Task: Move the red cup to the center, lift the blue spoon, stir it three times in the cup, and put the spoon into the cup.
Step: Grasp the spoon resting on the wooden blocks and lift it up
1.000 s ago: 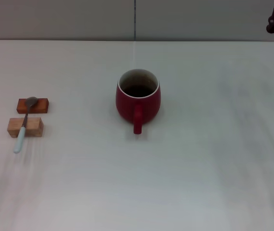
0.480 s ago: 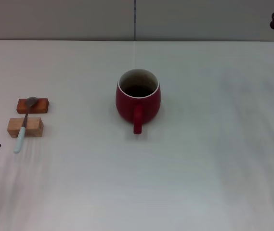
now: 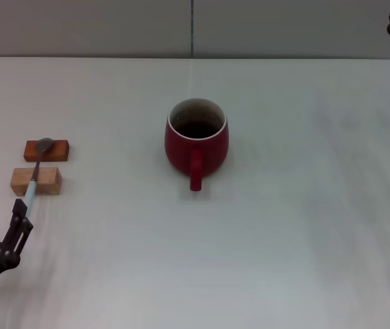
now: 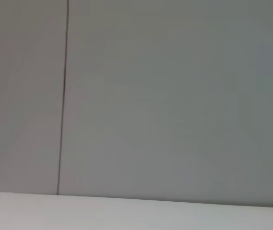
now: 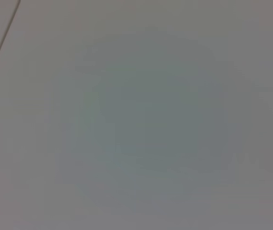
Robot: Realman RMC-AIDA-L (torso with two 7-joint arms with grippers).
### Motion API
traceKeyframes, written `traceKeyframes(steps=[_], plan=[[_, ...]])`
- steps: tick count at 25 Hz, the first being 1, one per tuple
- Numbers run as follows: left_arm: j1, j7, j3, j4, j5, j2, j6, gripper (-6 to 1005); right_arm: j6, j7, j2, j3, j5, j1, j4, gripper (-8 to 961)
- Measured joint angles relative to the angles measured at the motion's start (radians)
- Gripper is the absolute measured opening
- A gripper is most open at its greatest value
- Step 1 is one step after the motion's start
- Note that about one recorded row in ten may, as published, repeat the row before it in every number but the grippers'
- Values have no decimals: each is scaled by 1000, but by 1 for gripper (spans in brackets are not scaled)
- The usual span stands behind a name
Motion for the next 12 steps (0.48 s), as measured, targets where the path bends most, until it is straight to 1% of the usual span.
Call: traceKeyframes(steps=[8,10,12], plan=[[-2,43,-39,-69,68,2,-2,819,8,0,0,0,-2,2,-2,4],[-4,105,-59,-103,86,2,-7,819,8,0,0,-1,-3,2,-2,4],[-5,125,-68,-113,94,2,-10,818,8,0,0,-2,-4,2,-2,4]])
